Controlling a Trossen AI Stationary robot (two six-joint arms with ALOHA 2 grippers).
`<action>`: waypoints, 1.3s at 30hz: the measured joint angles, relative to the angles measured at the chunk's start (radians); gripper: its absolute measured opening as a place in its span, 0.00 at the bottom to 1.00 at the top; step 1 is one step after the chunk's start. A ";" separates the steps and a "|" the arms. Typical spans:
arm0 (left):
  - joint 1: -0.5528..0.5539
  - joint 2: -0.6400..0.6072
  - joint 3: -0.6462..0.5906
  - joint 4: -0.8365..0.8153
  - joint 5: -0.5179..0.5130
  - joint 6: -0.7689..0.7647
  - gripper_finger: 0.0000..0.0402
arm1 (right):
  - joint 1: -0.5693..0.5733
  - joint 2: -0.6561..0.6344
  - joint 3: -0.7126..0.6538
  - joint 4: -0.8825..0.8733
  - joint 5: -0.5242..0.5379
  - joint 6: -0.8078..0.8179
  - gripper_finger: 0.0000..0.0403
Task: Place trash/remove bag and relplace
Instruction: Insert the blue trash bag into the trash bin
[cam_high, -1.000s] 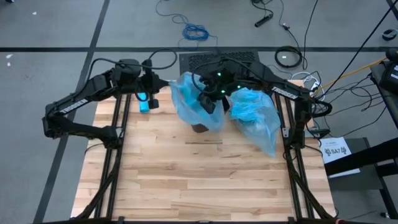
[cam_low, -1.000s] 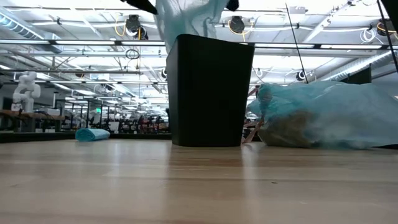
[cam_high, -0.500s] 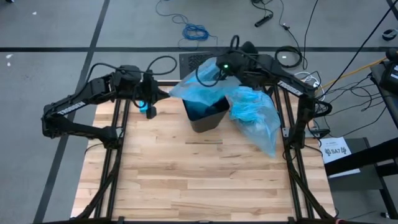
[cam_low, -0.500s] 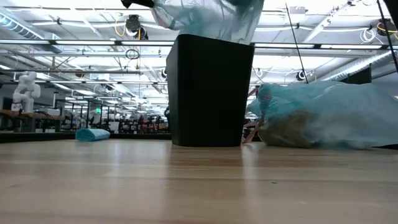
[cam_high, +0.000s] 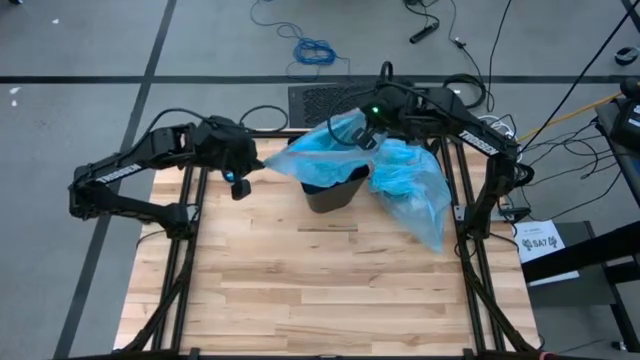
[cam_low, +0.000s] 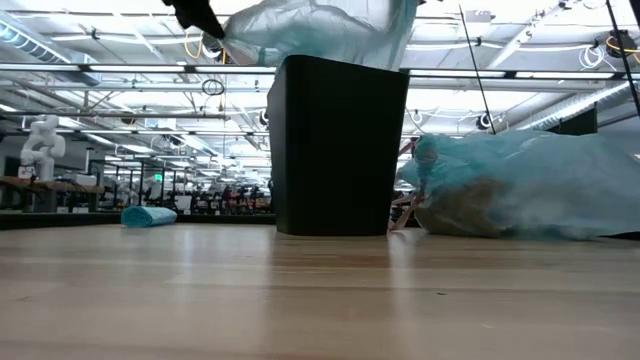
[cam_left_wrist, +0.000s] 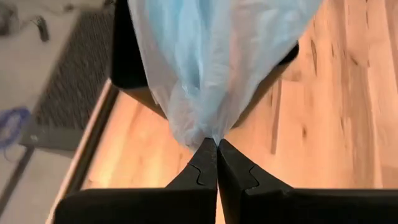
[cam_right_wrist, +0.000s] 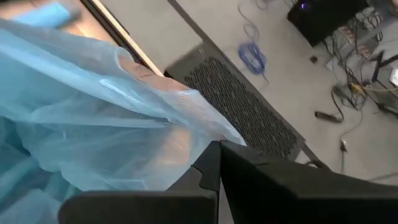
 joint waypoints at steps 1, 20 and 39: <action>0.000 0.006 0.000 -0.005 0.000 -0.013 0.00 | -0.003 0.000 0.000 -0.016 -0.001 0.001 0.00; 0.005 0.011 0.000 0.145 -0.109 -0.069 0.26 | 0.032 -0.031 0.002 0.151 -0.041 0.025 0.00; 0.021 -0.048 0.047 0.148 -0.104 -0.145 0.49 | 0.037 -0.031 0.002 0.158 -0.261 -0.007 0.00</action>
